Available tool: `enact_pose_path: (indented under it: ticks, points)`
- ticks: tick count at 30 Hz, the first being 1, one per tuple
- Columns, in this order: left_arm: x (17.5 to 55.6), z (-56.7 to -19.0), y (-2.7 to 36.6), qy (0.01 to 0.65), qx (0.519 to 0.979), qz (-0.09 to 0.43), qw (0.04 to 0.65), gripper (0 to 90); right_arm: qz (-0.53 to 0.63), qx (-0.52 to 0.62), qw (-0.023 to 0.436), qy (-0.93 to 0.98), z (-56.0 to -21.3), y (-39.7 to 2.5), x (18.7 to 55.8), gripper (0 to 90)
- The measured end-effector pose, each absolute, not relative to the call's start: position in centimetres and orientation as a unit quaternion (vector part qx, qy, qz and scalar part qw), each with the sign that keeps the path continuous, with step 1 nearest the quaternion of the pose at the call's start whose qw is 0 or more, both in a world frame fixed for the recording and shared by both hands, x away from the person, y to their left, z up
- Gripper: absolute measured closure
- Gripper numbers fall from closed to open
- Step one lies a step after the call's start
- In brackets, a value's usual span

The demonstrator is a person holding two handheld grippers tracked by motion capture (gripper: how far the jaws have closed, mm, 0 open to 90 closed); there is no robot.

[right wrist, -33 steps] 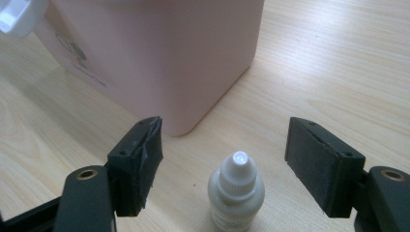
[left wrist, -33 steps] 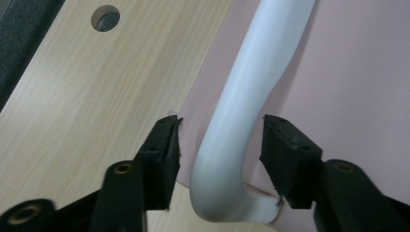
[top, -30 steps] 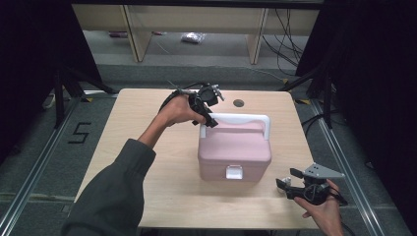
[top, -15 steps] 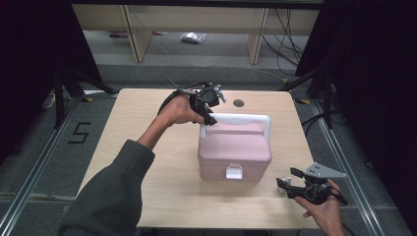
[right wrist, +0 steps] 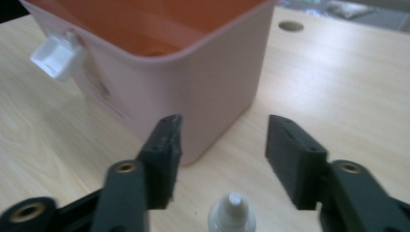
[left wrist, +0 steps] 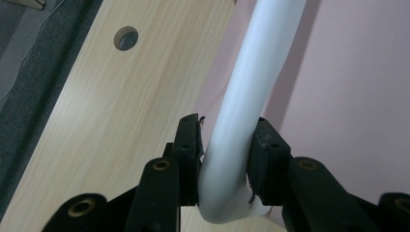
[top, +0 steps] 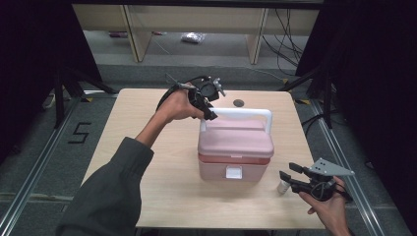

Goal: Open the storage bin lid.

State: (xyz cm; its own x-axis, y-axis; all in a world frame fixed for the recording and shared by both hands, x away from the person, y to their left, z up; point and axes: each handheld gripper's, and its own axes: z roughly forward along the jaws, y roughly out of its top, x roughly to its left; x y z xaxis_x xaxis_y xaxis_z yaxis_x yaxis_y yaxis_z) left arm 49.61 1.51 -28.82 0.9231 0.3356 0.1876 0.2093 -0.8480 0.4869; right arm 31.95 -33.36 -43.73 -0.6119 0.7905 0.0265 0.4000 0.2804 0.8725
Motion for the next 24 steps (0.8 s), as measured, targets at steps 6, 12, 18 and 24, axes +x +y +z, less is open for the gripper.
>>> enact_pose_path:
  ticks: [6, 12, 18, 24]
  points:
    - [49.8, -28.3, 1.5, 0.151, 0.951, 0.131, 0.236, 67.8, 0.471, 0.357, 0.209, 0.779, -42.3, -32.6, 32.3, 60.8]
    - [49.7, -28.2, 1.5, 0.159, 0.950, 0.128, 0.237, 68.0, 0.485, 0.342, 0.208, 0.777, -41.2, -31.8, 32.8, 68.6]
    - [49.8, -28.2, 1.5, 0.160, 0.950, 0.128, 0.237, 68.1, 0.487, 0.326, 0.202, 0.785, -40.6, -31.1, 33.4, 76.7]
    - [49.8, -28.1, 1.5, 0.160, 0.950, 0.128, 0.235, 68.1, 0.496, 0.313, 0.203, 0.784, -40.6, -30.4, 34.8, 82.6]
